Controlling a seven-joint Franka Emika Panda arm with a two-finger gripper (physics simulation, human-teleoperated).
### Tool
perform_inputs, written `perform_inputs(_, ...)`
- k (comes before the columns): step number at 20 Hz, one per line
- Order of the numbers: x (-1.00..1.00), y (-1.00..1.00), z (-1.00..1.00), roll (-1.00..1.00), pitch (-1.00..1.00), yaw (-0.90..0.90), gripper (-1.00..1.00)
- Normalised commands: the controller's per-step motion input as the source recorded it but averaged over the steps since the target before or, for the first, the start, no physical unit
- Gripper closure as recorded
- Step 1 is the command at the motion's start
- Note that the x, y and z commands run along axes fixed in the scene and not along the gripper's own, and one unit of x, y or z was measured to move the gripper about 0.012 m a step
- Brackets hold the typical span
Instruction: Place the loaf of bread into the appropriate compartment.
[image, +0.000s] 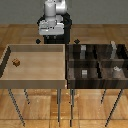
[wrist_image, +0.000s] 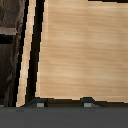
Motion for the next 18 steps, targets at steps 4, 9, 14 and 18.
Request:
perform_inputs(4, 0.00, 0.00, 0.00, 0.00, 0.00, 0.00, -1.00)
perform_inputs(9, 0.00, -0.20, 0.00, 0.00, 0.00, 0.00, -1.00)
perform_inputs(14, 0.00, -0.80, 0.00, 0.00, 0.00, 0.00, -1.00)
perform_inputs(18, 0.00, -1.00, 0.00, 0.00, 0.00, 0.00, -1.00)
